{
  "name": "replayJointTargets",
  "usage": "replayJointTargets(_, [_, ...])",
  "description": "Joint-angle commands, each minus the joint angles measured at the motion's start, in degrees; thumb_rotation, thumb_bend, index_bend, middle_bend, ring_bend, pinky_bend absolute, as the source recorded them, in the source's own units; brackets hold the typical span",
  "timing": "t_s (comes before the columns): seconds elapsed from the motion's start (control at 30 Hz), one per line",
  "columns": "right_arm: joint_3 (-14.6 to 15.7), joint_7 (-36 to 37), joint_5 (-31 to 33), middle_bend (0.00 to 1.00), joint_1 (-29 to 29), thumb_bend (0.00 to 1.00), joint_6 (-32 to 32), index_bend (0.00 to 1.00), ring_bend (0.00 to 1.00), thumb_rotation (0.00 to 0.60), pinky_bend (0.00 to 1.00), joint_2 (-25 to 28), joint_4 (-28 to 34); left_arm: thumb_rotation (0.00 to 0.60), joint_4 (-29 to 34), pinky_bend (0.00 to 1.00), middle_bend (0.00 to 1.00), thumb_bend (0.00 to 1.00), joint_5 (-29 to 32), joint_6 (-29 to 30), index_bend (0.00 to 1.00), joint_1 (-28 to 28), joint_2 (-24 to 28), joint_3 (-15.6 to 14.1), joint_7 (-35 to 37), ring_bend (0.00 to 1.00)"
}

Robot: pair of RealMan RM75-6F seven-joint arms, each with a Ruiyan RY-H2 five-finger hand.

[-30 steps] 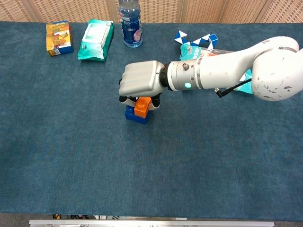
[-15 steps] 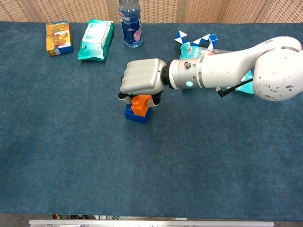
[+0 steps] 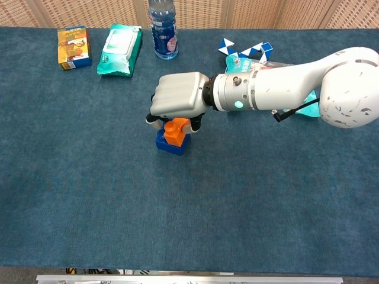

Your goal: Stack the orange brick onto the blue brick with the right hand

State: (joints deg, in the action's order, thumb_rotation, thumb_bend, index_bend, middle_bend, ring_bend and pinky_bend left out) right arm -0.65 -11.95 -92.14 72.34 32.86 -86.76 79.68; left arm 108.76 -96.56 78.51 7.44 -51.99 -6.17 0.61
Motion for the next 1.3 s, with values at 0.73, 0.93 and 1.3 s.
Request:
replayJointTargets(0.73, [0.51, -1.65, -0.37, 0.43, -1.63, 0.26, 1.83, 0.51, 0.31, 0.6, 0.37, -1.55, -1.06, 0.6, -0.43, 0.21, 0.07, 0.27, -0.5, 0.16, 0.08, -0.15, -0.07, -0.22, 0.26, 0.1])
replayJointTargets(0.93, [0.63, -1.89, -0.39, 0.45, -1.98, 0.26, 2.02, 0.54, 0.31, 0.6, 0.37, -2.01, -1.4, 0.6, -0.43, 0.21, 0.07, 0.27, -0.59, 0.04, 0.08, -0.07, -0.12, -0.25, 0.32, 0.1])
replayJointTargets(1.3, [0.96, -2.48, -0.67, 0.45, -2.31, 0.26, 1.93, 0.56, 0.31, 0.6, 0.37, -2.43, -1.69, 0.6, -0.76, 0.21, 0.07, 0.27, -0.63, 0.1, 0.08, -0.06, -0.19, -0.26, 0.67, 0.1])
